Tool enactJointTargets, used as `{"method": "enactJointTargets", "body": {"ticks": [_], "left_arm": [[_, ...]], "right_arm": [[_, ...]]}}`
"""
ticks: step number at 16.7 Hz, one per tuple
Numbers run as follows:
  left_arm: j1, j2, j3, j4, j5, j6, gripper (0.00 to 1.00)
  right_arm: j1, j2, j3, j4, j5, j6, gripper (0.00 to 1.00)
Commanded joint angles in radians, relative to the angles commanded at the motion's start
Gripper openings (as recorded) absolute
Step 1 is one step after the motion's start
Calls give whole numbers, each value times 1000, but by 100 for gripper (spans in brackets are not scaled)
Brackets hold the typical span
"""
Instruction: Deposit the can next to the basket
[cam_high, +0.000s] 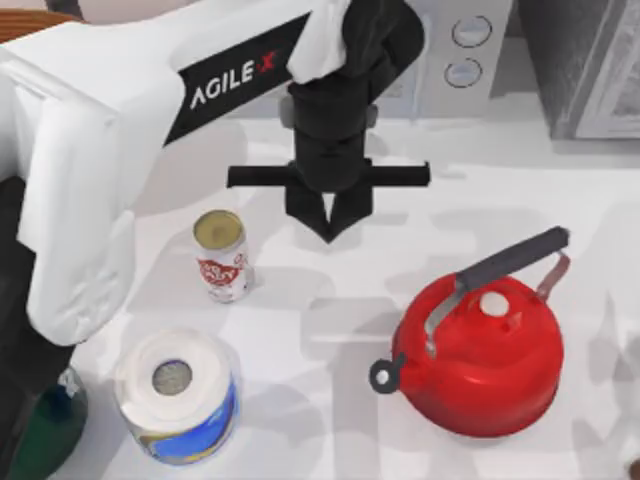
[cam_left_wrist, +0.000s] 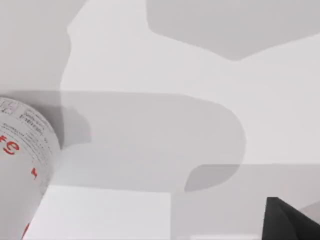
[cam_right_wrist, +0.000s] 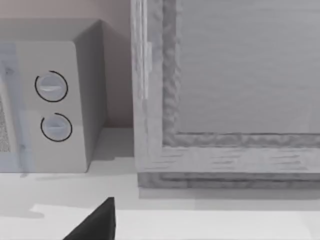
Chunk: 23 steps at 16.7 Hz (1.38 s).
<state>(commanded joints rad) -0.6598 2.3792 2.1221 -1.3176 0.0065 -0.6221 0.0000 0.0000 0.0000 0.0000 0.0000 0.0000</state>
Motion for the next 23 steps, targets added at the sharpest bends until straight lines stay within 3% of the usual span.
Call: {"method": "enactJointTargets", "body": {"ticks": [12, 20, 23], "left_arm": [[-3, 12, -33, -15, 24, -15, 0], [-2, 6, -27, 34, -3, -8, 0], [-2, 6, -27, 34, -3, -8, 23]], "right_arm": [[0, 0, 0, 0, 0, 0, 100], [0, 0, 0, 0, 0, 0, 100], [0, 0, 0, 0, 0, 0, 100]]}}
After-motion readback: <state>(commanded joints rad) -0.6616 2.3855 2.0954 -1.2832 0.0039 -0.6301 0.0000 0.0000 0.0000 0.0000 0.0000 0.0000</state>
